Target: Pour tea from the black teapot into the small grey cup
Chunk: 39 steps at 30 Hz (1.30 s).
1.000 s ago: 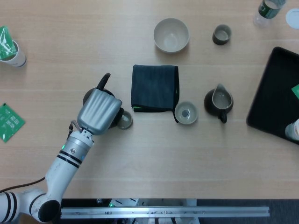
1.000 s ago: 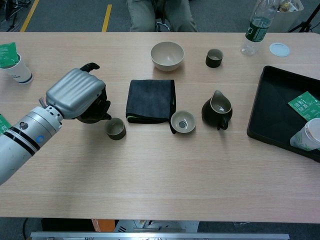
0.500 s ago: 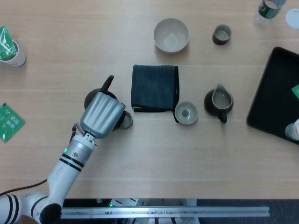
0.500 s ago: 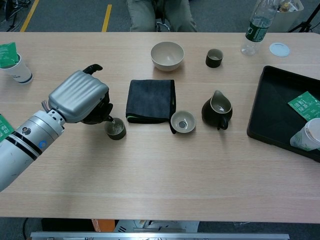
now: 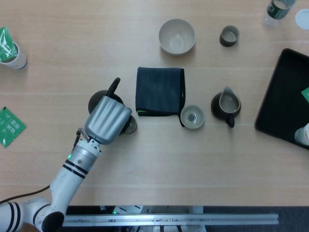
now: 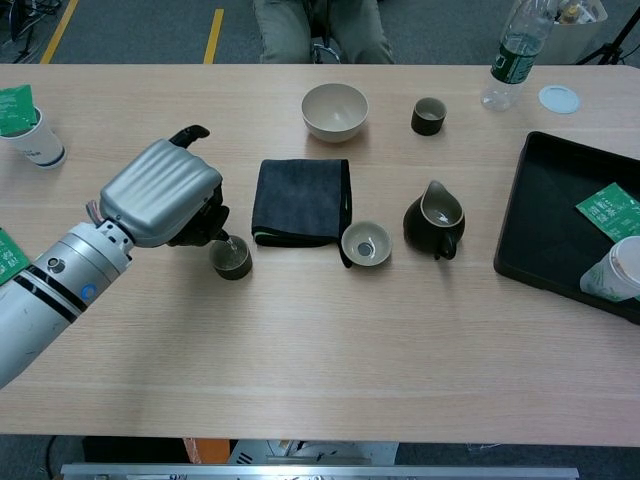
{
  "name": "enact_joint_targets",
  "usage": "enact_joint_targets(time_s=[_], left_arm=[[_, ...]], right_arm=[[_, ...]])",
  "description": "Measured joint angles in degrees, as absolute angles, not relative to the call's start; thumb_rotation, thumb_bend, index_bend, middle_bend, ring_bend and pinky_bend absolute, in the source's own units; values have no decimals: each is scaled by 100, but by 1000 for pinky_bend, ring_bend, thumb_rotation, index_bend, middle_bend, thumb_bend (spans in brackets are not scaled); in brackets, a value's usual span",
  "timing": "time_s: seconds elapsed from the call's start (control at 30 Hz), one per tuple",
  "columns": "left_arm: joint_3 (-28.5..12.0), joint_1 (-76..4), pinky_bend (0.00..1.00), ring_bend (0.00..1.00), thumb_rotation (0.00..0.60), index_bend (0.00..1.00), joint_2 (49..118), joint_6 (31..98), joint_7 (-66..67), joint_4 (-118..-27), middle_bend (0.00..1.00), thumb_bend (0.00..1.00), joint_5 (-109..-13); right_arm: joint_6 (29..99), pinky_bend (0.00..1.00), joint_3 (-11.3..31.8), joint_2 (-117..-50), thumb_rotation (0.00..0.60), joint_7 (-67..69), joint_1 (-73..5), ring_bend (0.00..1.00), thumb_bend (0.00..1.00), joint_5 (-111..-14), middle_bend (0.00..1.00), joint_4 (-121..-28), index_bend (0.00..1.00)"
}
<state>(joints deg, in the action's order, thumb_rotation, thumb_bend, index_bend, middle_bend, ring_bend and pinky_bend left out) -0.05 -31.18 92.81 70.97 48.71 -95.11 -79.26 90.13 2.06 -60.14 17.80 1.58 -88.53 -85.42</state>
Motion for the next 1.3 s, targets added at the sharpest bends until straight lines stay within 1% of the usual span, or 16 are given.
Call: enact_joint_targets(time_s=[0.67,1.3], left_arm=[[-91,-3090,131,872,542,932,9286,6992,4793,-9448,1000,559,-7964],[-281,-3138,131,872,541,929,9075,6713,3902,-9415,1000,559,-7793]], right_arm=[[8987,286,215,-6034,600,1768,151,224,111,-8843,347,-8530,316],[8943,286,228,-6020,600,1625,138,225,110,-8803,347,-8639,316]])
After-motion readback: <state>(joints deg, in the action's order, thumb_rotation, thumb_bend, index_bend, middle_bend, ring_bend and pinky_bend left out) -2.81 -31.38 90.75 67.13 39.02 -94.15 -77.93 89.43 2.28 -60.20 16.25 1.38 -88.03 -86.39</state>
